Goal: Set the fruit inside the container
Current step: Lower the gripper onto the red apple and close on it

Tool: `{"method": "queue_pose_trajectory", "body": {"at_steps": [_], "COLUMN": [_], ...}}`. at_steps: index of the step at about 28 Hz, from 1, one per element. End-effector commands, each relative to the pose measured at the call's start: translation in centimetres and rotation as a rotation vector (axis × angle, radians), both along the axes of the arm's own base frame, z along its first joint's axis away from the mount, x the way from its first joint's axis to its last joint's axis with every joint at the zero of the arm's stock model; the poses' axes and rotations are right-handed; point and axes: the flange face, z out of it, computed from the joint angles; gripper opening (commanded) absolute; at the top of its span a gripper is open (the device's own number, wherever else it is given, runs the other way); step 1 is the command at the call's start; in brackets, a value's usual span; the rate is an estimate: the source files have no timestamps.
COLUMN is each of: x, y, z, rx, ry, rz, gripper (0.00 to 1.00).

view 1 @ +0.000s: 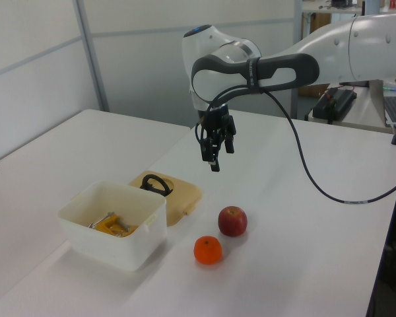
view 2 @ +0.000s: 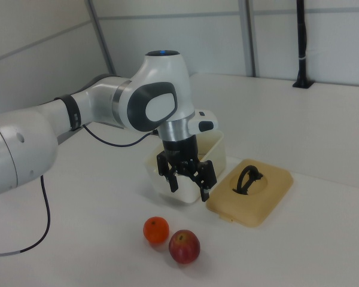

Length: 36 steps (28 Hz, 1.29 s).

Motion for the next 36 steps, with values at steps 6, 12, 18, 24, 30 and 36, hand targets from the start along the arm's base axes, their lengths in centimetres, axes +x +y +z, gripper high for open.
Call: {"method": "queue_pose_trajectory", "body": {"at_steps": [6,12,18,24,30,36], "x": [-4.6,-6.3,-6.4,-5.4,-4.3,-3.9], "y": [0.1,1.8,2.7,4.5,4.8,4.4], "z": [2.0,0.6,-3.7,-8.4,-11.5,-14.4], "rx": [-0.005,-0.007,-0.005,-0.001,-0.020,-0.078], "ry": [0.000,-0.051,-0.077,-0.089,-0.082,-0.042], "rz": [0.028,0.066,0.088,0.125,0.144,0.188], "gripper": [1.00,1.00,1.00,1.00,1.00,1.00]}}
